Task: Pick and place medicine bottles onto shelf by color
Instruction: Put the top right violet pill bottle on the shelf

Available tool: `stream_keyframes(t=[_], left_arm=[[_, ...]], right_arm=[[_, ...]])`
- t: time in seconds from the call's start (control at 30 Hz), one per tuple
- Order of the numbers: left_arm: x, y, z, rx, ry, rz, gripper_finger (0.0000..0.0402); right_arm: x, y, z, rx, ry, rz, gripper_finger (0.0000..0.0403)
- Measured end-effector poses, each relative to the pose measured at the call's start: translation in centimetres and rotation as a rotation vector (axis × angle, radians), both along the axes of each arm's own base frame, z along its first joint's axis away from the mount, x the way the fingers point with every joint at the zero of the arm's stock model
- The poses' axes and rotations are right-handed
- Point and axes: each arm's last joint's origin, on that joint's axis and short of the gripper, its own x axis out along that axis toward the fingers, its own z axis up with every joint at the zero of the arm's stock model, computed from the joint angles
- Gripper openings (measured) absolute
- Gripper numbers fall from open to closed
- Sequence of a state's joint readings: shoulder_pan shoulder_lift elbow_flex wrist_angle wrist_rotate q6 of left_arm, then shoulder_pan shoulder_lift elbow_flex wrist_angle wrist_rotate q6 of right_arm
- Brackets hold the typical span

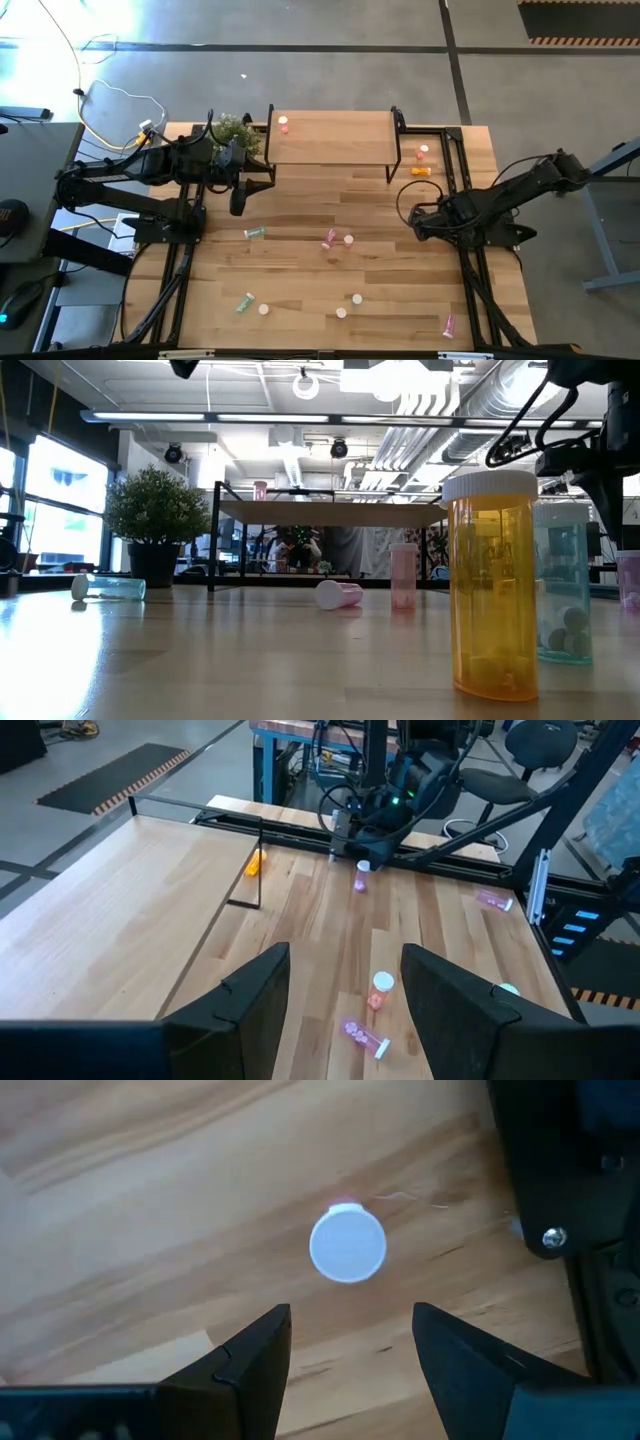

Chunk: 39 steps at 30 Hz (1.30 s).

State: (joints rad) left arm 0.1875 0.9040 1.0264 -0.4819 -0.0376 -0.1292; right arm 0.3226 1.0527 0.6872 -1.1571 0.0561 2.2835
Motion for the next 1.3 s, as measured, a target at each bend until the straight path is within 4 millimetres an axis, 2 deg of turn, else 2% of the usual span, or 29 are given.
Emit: stream_keyframes(t=[0.23, 0.47, 0.9, 1.0, 1.3], left_arm=[[0.0, 0.0, 0.0, 0.023, 0.005, -0.009, 0.0182], [0.0, 0.0, 0.0, 0.026, 0.006, -0.010, 0.0182], [0.0, 0.0, 0.0, 0.026, 0.006, -0.010, 0.0182], [0.0, 0.0, 0.0, 0.026, 0.006, -0.010, 0.0182], [0.0, 0.0, 0.0, 0.027, 0.006, -0.010, 0.0182]], right_arm=[[0.1, -0.3, -0.4, -0.031, 0.057, -0.067, 0.0201], [1.6, -0.5, -1.6, -0.086, 0.082, -0.087, 0.0201], [2.6, -0.6, -3.5, -0.105, 0.208, -0.099, 0.0200], [2.8, -0.5, -3.6, -0.098, 0.197, -0.094, 0.0183], [2.7, -0.5, -3.5, -0.098, 0.206, -0.069, 0.0098]])
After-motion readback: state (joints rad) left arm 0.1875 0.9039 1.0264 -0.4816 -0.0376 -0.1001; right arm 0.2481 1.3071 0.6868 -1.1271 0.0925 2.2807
